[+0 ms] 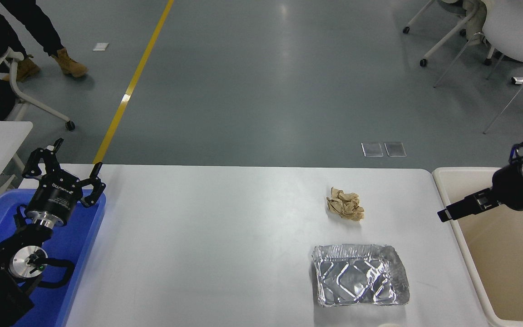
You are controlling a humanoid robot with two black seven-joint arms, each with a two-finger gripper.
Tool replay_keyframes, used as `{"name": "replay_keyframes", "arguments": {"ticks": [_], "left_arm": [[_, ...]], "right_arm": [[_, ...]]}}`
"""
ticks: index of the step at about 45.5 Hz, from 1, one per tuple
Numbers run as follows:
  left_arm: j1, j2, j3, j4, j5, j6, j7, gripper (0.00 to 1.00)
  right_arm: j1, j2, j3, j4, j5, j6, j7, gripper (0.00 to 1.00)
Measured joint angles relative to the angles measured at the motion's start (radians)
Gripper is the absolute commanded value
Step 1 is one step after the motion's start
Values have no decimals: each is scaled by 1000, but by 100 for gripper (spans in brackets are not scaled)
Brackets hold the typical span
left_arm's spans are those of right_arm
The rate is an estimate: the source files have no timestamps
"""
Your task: Clean the table surface
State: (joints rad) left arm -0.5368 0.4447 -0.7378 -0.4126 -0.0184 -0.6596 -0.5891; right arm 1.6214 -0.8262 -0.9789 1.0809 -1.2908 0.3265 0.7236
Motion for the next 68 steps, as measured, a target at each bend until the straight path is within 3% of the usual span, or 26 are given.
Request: {"name": "replay_keyframes", "arguments": {"ticks": [13, 24, 39, 68], "left_arm": [[0, 0, 0, 0, 0, 0, 0, 100], [0, 0, 0, 0, 0, 0, 0, 100], [0, 0, 0, 0, 0, 0, 0, 100], [0, 0, 0, 0, 0, 0, 0, 100]], "right_arm": [[-65, -193, 154, 191, -251, 0, 0, 99], [-107, -255, 254, 313, -323, 0, 0, 99], [-207, -259, 383, 397, -340, 0, -1, 99], [-551, -185, 699, 423, -402, -2, -4, 99]]}}
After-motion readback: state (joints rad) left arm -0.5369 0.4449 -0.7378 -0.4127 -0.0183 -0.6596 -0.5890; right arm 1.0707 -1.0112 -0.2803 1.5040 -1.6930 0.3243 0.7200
